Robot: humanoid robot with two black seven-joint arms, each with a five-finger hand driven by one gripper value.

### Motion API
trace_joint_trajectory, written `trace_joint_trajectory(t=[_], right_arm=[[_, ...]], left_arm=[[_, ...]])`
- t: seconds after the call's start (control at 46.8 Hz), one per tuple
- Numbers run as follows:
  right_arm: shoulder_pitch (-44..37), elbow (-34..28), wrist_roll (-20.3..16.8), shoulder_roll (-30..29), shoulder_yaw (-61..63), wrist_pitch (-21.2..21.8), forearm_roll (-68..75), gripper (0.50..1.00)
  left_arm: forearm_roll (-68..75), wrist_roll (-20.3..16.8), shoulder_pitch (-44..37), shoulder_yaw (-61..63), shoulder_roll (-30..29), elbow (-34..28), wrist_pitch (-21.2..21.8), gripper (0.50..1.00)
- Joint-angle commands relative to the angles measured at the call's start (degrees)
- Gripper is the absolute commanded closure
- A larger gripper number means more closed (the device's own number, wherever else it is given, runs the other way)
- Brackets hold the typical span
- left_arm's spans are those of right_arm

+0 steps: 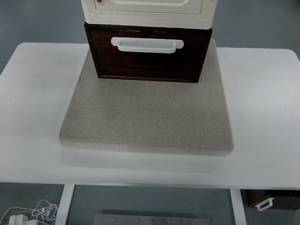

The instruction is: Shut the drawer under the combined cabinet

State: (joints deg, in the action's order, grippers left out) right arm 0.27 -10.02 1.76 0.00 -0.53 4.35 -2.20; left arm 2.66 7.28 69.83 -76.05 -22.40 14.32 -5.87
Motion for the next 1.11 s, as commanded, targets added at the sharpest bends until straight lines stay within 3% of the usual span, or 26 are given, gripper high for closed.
trace_joint_trajectory(t=[0.0,0.064,0.192,0.363,0.449,1.09], right_arm=[[-0.01,0.00,0.00,0.00,0.00,0.05,0.00,0.548],[-0.01,0.00,0.00,0.00,0.00,0.05,0.00,0.548],[-0.01,0.00,0.00,0.00,0.00,0.05,0.00,0.548],[-0.01,0.00,0.00,0.00,0.09,0.05,0.00,0.548],[-0.01,0.00,0.00,0.00,0.18,0.05,0.00,0.548],[0.08,0.00,-0.09,0.00,-0.09,-0.04,-0.08,0.548]], left_arm=[[-1.51,-0.25,-2.32,0.03,1.47,0.09,-0.90,0.500],[-2.31,-0.86,-3.56,0.03,3.06,0.09,-2.21,0.500],[-2.48,-6.39,-4.09,0.12,5.61,0.00,-5.38,0.500],[-3.18,-6.84,-5.05,-0.06,8.24,-0.09,-13.20,0.500],[-4.86,-6.93,-5.75,0.03,9.30,-0.09,-14.87,0.500],[-5.03,-8.25,-7.34,0.12,13.17,0.00,-15.05,0.500]])
